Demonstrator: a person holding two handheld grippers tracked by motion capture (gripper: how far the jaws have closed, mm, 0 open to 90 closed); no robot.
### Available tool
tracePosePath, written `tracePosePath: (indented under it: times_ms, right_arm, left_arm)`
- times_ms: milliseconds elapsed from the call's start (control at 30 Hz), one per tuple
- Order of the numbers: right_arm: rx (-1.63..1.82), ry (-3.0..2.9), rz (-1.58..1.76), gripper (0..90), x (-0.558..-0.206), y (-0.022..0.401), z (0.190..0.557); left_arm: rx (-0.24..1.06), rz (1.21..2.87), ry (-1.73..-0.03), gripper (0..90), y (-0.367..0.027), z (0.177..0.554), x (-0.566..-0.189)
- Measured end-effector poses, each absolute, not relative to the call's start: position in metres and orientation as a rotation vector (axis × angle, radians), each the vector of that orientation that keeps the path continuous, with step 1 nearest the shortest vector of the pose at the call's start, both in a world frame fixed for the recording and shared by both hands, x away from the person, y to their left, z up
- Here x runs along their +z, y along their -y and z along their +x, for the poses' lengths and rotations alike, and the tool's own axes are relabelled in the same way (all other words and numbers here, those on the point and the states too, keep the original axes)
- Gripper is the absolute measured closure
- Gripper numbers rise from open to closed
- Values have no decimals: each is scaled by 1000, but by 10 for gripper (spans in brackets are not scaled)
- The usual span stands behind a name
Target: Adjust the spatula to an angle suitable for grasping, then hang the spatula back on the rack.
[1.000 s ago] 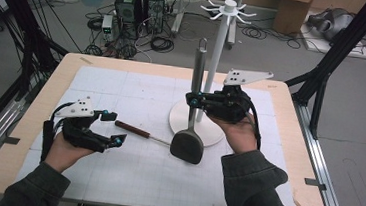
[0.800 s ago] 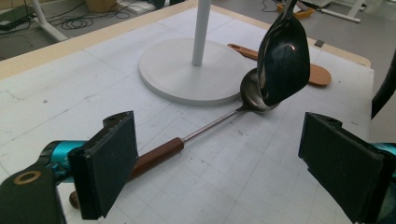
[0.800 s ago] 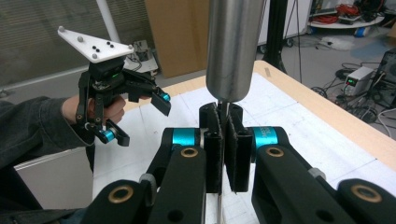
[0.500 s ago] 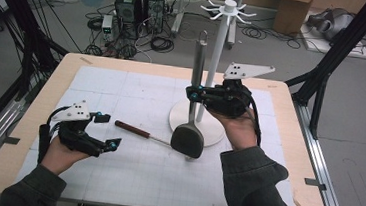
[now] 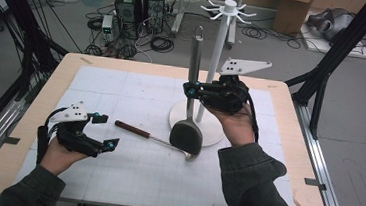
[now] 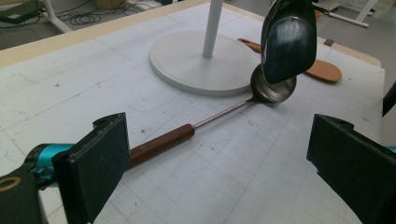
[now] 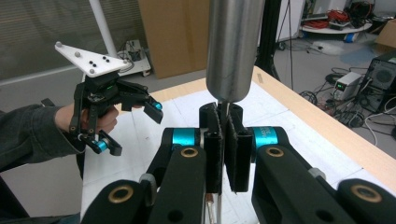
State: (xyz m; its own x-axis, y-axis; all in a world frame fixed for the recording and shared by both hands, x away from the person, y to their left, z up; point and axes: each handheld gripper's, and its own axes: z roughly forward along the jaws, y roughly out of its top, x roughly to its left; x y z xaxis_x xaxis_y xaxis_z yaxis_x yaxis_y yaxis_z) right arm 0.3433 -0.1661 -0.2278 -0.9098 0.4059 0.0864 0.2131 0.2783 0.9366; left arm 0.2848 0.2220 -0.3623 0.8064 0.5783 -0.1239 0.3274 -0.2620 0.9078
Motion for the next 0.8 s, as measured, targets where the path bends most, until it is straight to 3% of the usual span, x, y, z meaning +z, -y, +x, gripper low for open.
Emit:
tracePosePath:
  times_ms: [800]
  right_arm:
    - [1641, -2270, 700, 874, -218, 170, 365]
  left_arm:
    - [290, 1863, -702, 66, -228, 283, -365]
